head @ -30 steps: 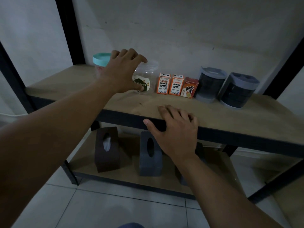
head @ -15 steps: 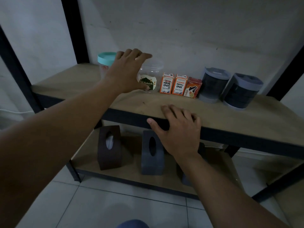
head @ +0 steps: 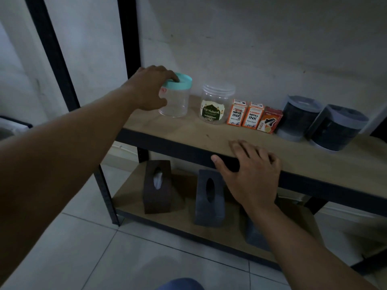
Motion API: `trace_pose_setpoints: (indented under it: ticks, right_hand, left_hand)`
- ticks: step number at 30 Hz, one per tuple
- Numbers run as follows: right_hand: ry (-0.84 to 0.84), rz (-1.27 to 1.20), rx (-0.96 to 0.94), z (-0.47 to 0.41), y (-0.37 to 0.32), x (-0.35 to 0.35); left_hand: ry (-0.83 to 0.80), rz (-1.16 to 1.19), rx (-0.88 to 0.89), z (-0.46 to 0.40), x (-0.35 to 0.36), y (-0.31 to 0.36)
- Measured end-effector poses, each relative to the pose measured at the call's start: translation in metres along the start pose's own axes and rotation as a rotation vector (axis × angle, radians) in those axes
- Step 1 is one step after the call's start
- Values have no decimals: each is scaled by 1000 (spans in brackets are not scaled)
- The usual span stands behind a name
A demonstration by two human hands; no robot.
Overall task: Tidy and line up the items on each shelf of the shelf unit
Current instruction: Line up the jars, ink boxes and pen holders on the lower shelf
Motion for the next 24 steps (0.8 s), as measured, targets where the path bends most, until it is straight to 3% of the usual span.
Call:
trace_pose_setpoints:
  ticks: [7, 13, 21, 24]
  right_hand:
    - [3, 1, 6, 1, 0, 1]
    - [12, 5, 7, 0, 1, 1]
    - [8, 0, 12, -1, 1, 3]
    - [10, 1, 7, -1, 1, 4]
  left_hand:
    - [146, 14, 37, -4, -5, 10]
    - [4, 85, -48, -5, 10, -19]
    - [162, 41, 14, -10, 2, 1]
    - [119, 68, 51, -12, 6, 4]
Point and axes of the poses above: each hand's wrist, its own z-axis away from the middle knuckle, its own x-axis out of the palm, y = z × x, the point moved 8 cm from there along -z, towards the middle knuckle, and after that the axes turned 1 degree about z, right-handed, at the moved point
